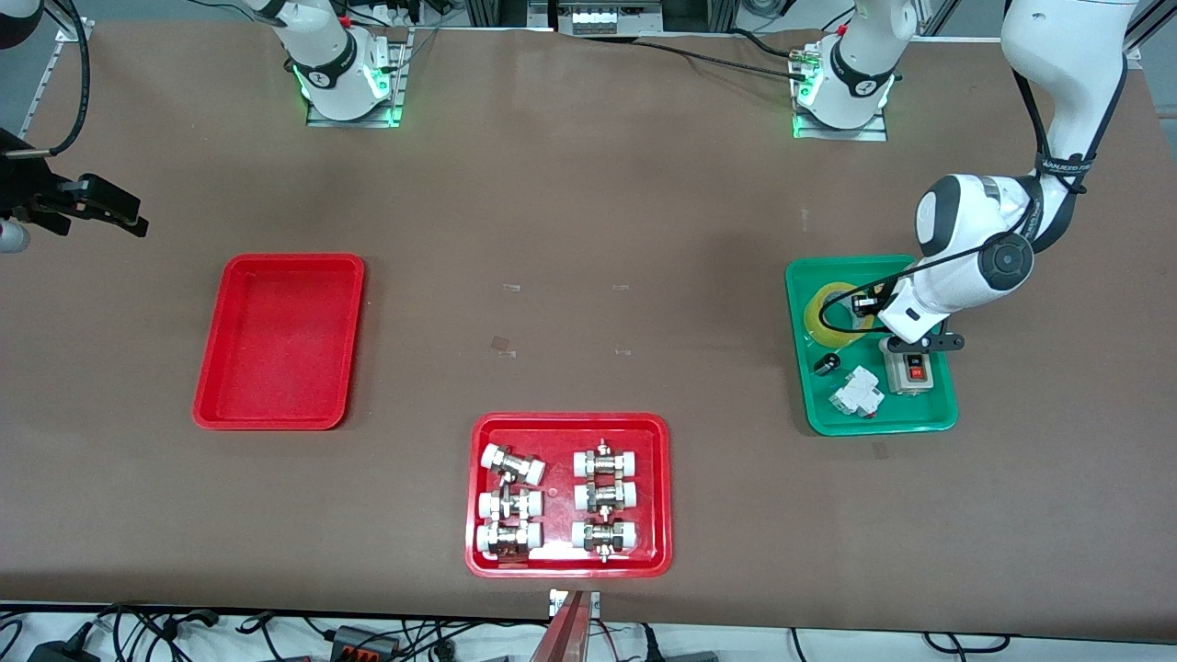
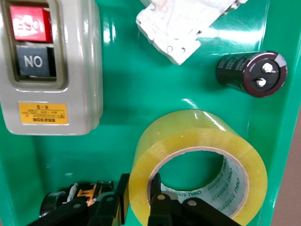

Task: Left arm passes tape to right arm into tray
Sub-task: 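Close the left gripper on the tape roll's rim and lift it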

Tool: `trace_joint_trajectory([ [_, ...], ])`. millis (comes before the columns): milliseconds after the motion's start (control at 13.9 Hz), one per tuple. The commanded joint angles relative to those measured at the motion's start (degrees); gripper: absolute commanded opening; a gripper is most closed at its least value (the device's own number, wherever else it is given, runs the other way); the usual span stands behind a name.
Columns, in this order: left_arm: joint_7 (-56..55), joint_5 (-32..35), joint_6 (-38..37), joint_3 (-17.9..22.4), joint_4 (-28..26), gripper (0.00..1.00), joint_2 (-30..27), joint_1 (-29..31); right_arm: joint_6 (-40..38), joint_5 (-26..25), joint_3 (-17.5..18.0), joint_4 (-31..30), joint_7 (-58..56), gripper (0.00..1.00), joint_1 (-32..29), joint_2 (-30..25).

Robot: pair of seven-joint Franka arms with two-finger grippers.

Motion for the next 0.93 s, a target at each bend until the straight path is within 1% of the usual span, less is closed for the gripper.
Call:
trace_joint_trajectory([
  [0, 1.2, -0.2, -2.7, -0.5, -1.3, 0.01, -5.2, 0.6, -1.0, 0.0, -0.2, 0.6, -0.2, 1.00, 0.2, -0.2],
  [143, 3.3, -0.2, -4.7, -0.5, 0.0, 0.00, -7.4, 0.7, -0.5, 0.0, -0.2, 0.7, -0.2, 1.00, 0.1, -0.1],
  [287, 3.7, -0.2, -11.1, -0.5, 2.9, 0.00, -8.6, 0.9, -0.1, 0.3, -0.2, 1.1, 0.0, 1.00, 0.1, 0.0],
  [430, 5.2, -0.3, -14.5, -0.7, 4.6, 0.00, -10.9, 1.9, -0.3, 0.2, -0.1, 1.9, 0.0, 1.00, 0.3, 0.8],
  [574, 12.1, -1.0, -14.9, -0.6, 5.2, 0.00, -13.0, 2.2, -0.1, 0.3, -0.1, 2.0, 0.0, 1.00, 0.2, 1.0],
  [645, 15.5, -1.0, -15.6, -0.6, 6.3, 0.00, -14.3, 2.4, -0.1, 0.3, -0.1, 2.0, 0.0, 1.00, 0.2, 1.0],
  [717, 19.3, -1.7, -21.0, -0.6, 8.8, 0.00, -15.1, 2.4, -0.2, 0.3, -0.1, 2.0, 0.0, 1.00, 0.2, 1.0],
  [789, 20.3, -6.8, -27.5, -0.2, 12.9, 0.00, -15.1, 2.5, -0.2, 0.3, -0.1, 2.0, 0.0, 1.00, 0.3, 1.0],
  [860, 20.5, -9.8, -33.8, 0.1, 17.6, 0.00, -15.1, 2.4, 0.0, 0.3, -0.1, 2.0, 0.0, 1.00, 0.3, 1.0],
])
